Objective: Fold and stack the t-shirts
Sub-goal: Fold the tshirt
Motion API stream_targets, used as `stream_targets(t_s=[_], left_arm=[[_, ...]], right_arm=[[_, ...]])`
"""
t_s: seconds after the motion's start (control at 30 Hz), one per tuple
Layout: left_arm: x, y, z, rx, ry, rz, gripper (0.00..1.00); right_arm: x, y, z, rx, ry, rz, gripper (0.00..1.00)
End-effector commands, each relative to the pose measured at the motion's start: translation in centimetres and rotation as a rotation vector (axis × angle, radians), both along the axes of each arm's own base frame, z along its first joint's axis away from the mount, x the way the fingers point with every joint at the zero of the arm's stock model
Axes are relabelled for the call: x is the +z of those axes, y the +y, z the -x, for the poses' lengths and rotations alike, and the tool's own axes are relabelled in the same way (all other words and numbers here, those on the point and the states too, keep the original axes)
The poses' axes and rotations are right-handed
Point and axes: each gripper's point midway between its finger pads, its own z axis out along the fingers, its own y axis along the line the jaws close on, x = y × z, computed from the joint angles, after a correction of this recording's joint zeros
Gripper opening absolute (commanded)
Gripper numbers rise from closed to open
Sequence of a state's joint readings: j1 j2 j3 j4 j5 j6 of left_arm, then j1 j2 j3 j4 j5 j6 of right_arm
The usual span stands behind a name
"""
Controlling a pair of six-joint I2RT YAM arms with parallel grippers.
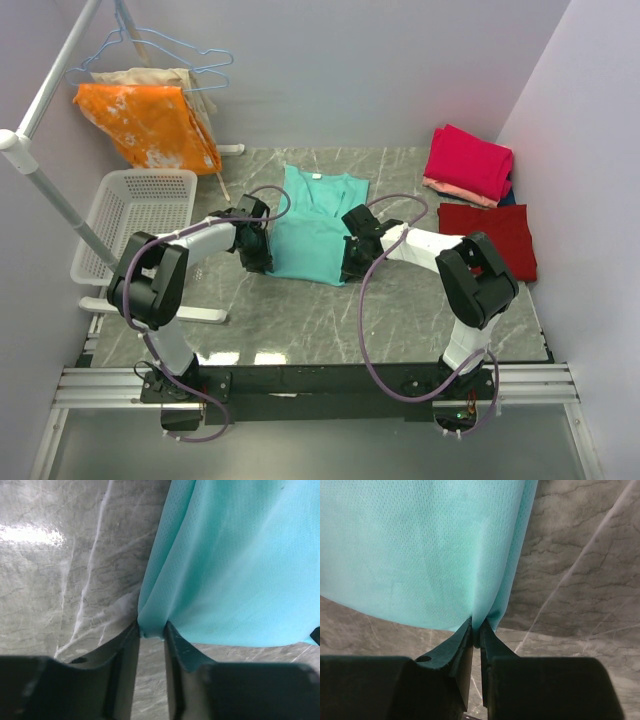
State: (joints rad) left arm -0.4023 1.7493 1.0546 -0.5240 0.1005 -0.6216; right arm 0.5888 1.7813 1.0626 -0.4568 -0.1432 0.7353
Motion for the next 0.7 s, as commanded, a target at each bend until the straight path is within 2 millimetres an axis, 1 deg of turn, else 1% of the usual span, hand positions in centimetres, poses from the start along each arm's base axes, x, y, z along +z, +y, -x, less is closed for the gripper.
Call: stream_targets(t_s=[0.0,0.03,0.07,0.1,0.13,0.17,0.3,0.37,0.4,0.43,0.57,0.6,0.63,0.67], left_arm=[[-1.8,0.4,0.9,0.002,0.054,-0.025,0.27],[-2.1,0.5,1.0,0.002,0.061,-0.028,0.24],[-2.0,0.5,0.8,0.004,0.056,-0.031,0.16],[-2.1,0.6,0.9,0.003,0.064,-0.036,0.12],[-2.2,0.6,0.9,0.003,0.066,-0.039,0.09],[-2.2,0.7,0.9,0.003,0.066,-0.047,0.01],[-2.0,1.1,1.4,0.01,0.072,-0.06,0.01],[-1.5,1.3,1.9,0.023,0.071,-0.053,0.01],[-1.3,1.2,2.2,0.028,0.074,-0.045,0.01],[-0.8,1.2,2.6,0.045,0.074,-0.034,0.01],[0.4,0.3,3.8,0.081,0.074,0.034,0.01],[1.1,-0.1,4.0,0.082,0.063,0.055,0.01],[1.1,-0.2,4.4,0.099,0.072,0.064,0.01],[1.3,-0.4,4.6,0.102,0.071,0.072,0.01]], right_arm=[[-1.7,-0.8,0.8,-0.002,0.039,0.057,0.15],[-1.6,-0.7,0.7,-0.004,0.038,0.055,0.13],[-1.7,-0.8,0.7,-0.004,0.041,0.059,0.11],[-1.8,-0.8,0.8,-0.004,0.046,0.063,0.09],[-1.8,-0.9,0.8,-0.003,0.046,0.065,0.04],[-1.9,-0.9,0.9,-0.003,0.048,0.068,0.0],[-1.8,-1.4,1.0,-0.015,0.047,0.087,0.0],[-1.7,-1.7,1.2,-0.019,0.047,0.095,0.0],[-1.3,-1.8,1.2,-0.021,0.042,0.094,0.0],[-1.5,-2.1,1.5,-0.024,0.049,0.103,0.0],[-0.8,-2.7,2.5,-0.03,0.045,0.1,0.0],[-0.7,-2.8,2.8,-0.034,0.048,0.096,0.0],[-1.1,-3.1,3.5,-0.035,0.065,0.096,0.0],[-0.7,-3.2,3.7,-0.037,0.058,0.086,0.0]])
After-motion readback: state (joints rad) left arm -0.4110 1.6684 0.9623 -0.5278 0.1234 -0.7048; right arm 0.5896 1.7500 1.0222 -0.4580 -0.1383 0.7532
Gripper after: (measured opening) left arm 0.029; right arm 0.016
